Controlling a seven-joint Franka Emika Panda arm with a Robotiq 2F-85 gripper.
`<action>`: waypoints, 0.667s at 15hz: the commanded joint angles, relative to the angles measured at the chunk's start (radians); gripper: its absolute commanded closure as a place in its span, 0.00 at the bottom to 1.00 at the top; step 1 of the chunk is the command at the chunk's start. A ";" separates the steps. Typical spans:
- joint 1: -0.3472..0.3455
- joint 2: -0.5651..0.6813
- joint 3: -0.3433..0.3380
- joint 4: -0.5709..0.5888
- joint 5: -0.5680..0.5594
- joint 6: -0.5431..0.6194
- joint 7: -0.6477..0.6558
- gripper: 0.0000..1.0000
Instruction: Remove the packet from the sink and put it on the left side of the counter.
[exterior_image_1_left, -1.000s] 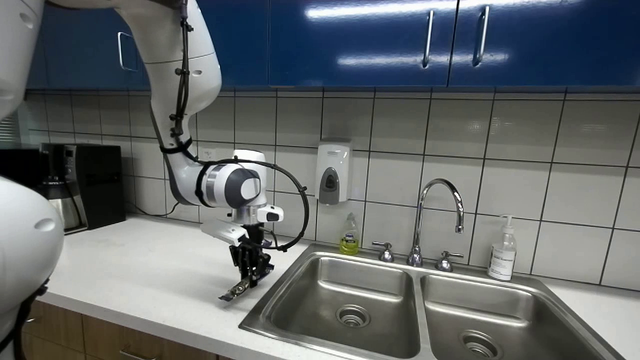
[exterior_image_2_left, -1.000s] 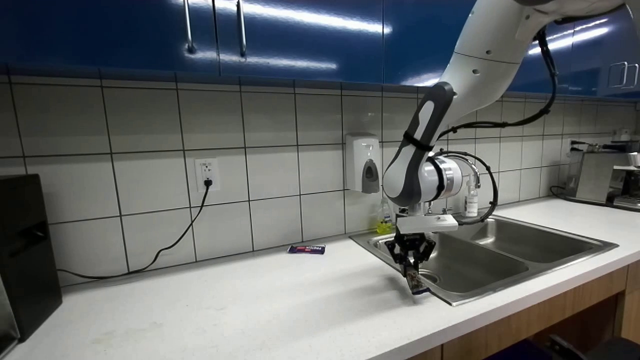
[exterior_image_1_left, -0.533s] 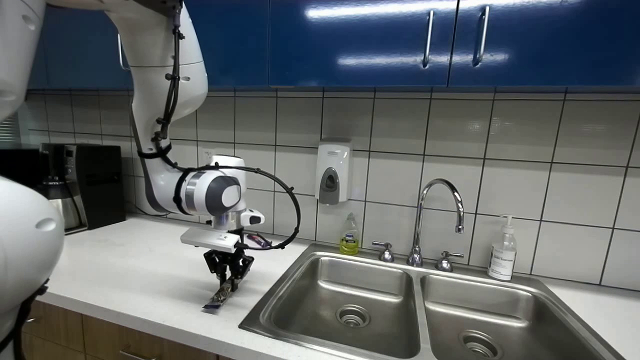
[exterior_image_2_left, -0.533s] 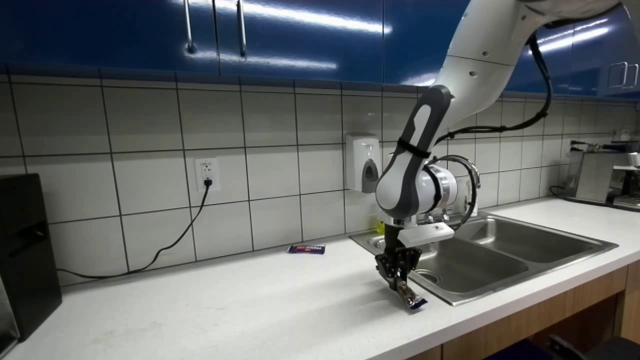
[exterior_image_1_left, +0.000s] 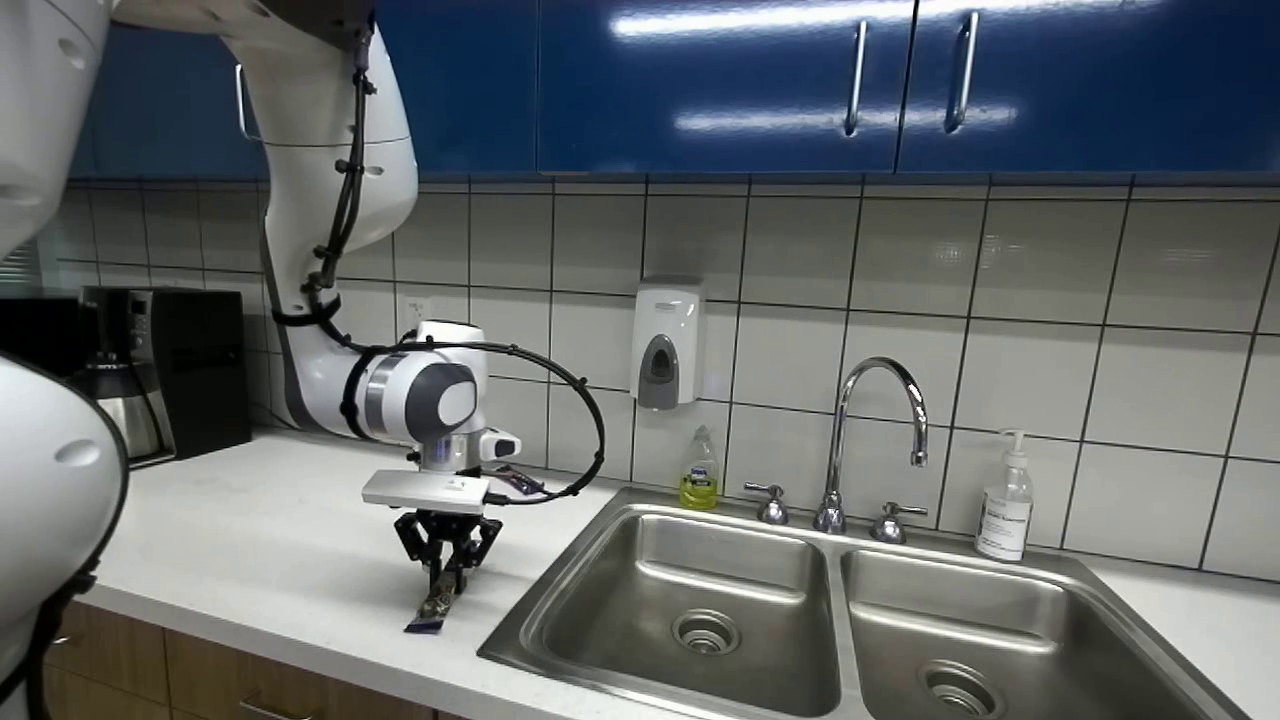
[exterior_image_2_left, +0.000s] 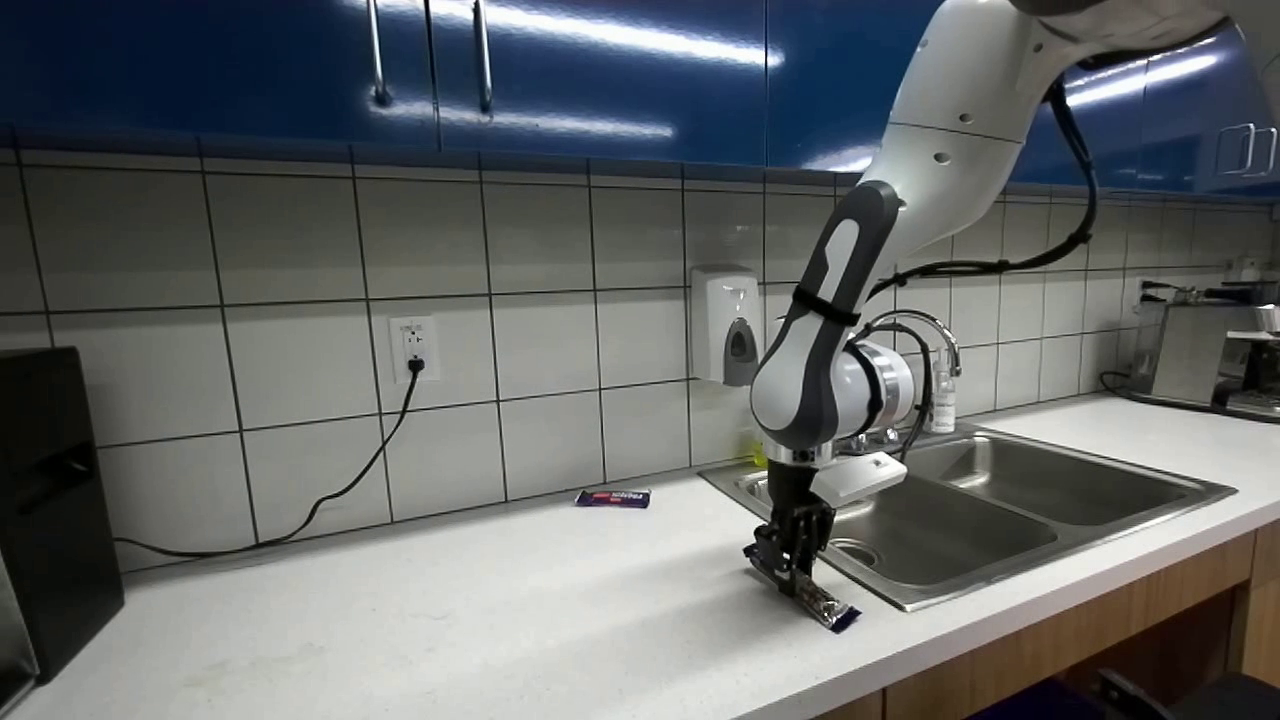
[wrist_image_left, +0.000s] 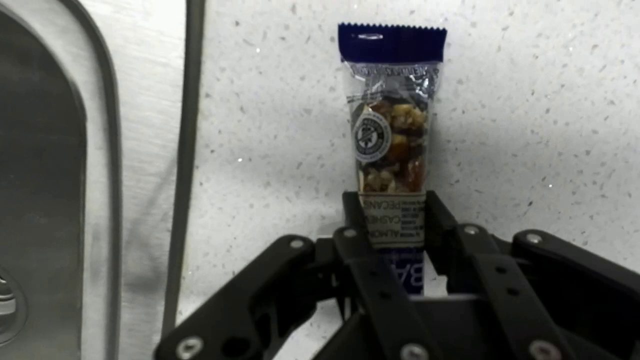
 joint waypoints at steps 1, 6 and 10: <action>-0.043 0.004 0.033 0.001 0.009 0.008 -0.057 0.64; -0.049 -0.008 0.031 -0.007 0.010 0.003 -0.056 0.23; -0.055 -0.057 0.031 -0.035 0.020 0.005 -0.046 0.00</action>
